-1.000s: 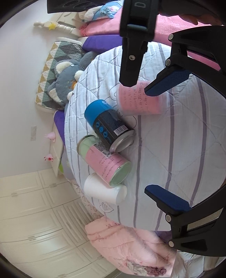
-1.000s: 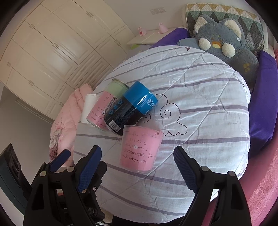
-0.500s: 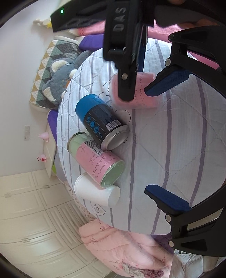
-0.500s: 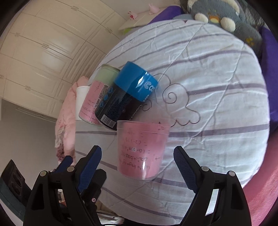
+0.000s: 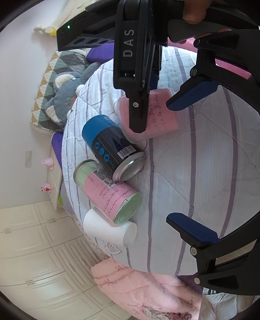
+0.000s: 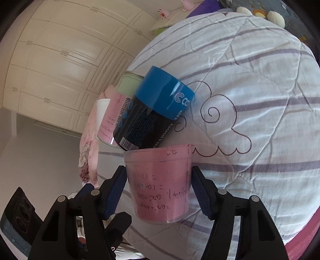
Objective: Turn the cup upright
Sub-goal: 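Move the right gripper to the pink cup and close on it, then turn the pink cup rim-up with the right gripper and release it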
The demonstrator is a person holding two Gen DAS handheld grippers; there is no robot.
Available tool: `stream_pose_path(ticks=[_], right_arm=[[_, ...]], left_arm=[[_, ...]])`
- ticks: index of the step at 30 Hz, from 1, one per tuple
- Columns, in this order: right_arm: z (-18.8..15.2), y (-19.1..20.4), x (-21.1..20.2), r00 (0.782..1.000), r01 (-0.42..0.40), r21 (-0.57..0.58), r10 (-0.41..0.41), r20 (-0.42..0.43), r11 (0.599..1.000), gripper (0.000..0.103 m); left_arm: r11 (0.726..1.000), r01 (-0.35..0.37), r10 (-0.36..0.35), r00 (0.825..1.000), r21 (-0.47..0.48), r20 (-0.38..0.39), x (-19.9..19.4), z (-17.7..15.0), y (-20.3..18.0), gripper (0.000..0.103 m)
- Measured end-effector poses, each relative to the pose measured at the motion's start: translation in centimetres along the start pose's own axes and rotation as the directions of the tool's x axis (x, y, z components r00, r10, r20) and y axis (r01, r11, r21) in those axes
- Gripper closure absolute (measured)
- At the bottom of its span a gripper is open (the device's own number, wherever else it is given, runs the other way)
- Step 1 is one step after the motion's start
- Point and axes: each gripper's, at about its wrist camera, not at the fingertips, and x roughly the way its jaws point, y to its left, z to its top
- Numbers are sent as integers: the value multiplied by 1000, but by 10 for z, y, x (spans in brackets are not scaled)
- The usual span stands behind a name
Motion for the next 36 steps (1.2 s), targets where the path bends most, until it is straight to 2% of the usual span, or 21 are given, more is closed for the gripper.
stream_pose_path(ticks=[8,13,19,30,36], right_arm=[[5,14,-25,991,30,-126,-14,130,992,37],[5,19,-31,975,98,-235,-46,218,967,37],[5,12,-32,963,151,-296,-73,260,943,37],[-6,4,-36,955,202,-323,-113,274,925,36],[-18,5,-36,963,191,-347,-107,246,918,35]], left_arm=[[999,41,-41,999,-1,-5,4,5,-10,0],[996,91,-91,996,1,1,9,13,-21,0],[999,41,-41,999,18,-15,27,22,-36,0],[1000,19,-19,998,12,-57,43,11,-39,0],[1000,16,-17,998,-12,-54,37,1,-35,0]])
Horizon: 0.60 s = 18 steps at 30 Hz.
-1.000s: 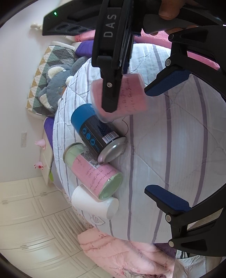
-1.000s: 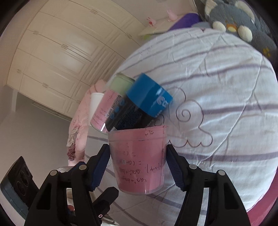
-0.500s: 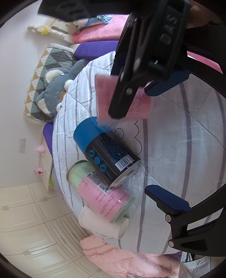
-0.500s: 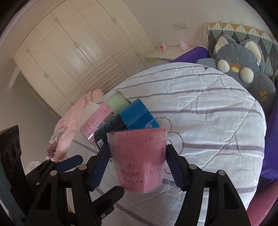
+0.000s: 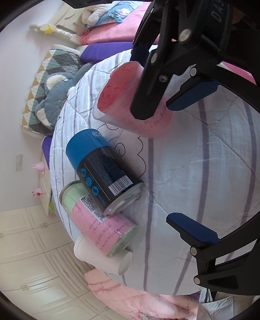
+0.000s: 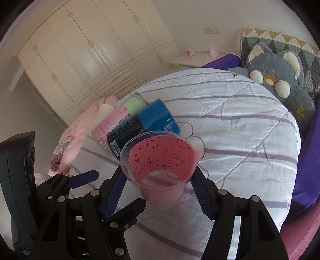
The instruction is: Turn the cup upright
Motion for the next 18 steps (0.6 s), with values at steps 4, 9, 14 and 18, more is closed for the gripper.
stream_pose_path(ticks=[4,9,14,18], right_arm=[[-5,11,-8,1000,23,-20,-23,-13,1000,22],[-9,32,-19,997,80,-104,-81,-6,991,22],[-11,58,-44,991,130,-164,-126,35,978,19],[-12,72,-60,987,162,-181,-156,47,970,19]], left_arm=[[1000,7,-6,1000,-14,18,-10,-6,1,0],[999,-7,8,999,-32,50,-30,-13,5,0],[998,-8,15,994,-67,112,-66,-20,10,0],[997,-20,32,987,-81,157,-94,-27,10,0]])
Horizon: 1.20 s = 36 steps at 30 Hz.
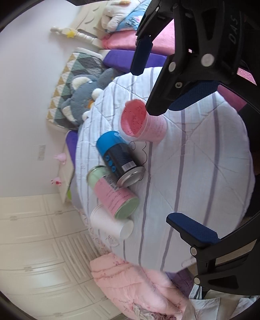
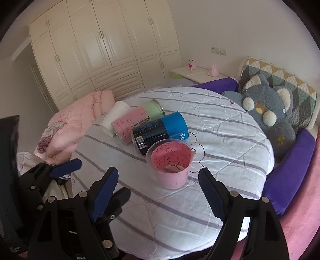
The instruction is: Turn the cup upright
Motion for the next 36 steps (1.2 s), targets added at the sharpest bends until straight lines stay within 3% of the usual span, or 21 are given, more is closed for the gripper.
stream_pose_path(ticks=[6,11,20,29,36], right_arm=[[-3,12,-25,999,12,5,-12,42,1000,19],[-8,23,-38,994,80,7,-80,80,997,18],[-10,34,-50,987,126,58,-131,94,990,18],[-9,65,-52,974,179,54,-185,130,982,18],[-5,84,-56,961,237,34,-239,140,971,18]], left_arm=[[1000,-10,11,998,-17,57,-31,-5,2,0],[999,-24,26,997,-25,74,-42,-10,6,0],[998,62,-60,994,-20,92,-54,-16,20,0],[997,74,-74,991,5,111,-58,-20,46,0],[996,87,-90,981,22,174,-71,-21,65,0]])
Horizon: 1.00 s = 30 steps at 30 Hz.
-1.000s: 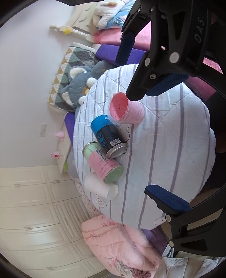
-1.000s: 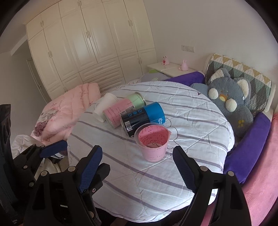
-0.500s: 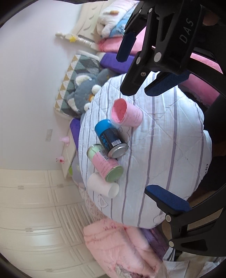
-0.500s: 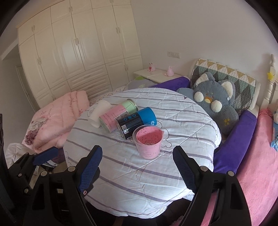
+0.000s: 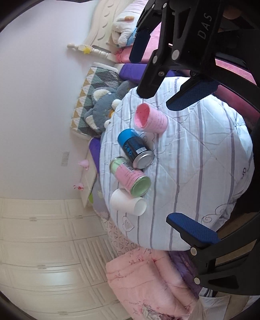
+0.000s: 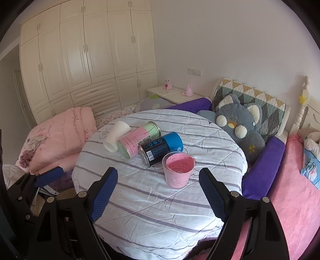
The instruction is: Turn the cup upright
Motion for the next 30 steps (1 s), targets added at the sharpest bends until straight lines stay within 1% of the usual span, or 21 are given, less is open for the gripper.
stream_pose_path(ticks=[3,9,14,18,21,26,28,30], right_arm=[[-1,3,-2,1000,17,-9,-17,-2,1000,19],[-3,1,-5,1000,-18,7,18,-4,1000,19],[-4,-5,-10,1000,-25,7,25,-10,1000,19],[-6,-18,-4,998,-56,48,58,-35,997,19],[-8,-30,2,997,-65,72,68,-48,995,19],[-9,-50,7,996,-75,116,80,-48,990,19],[-10,-59,11,995,-78,135,85,-52,988,19],[-11,-64,18,993,-87,144,98,-72,986,19]], left_arm=[[1000,11,-10,1000,-14,20,-6,-2,4,0],[1000,21,-20,999,-17,49,-14,-5,-3,0],[1000,14,-14,999,-10,45,-18,-6,-14,0],[1000,-18,17,999,5,39,-17,-6,-23,0],[1000,-26,26,999,3,41,-16,-8,-27,0],[998,-61,61,998,5,27,-11,-3,-34,0],[998,-63,63,998,3,18,-7,1,-35,0],[995,-97,97,995,-10,23,-5,5,-35,0]])
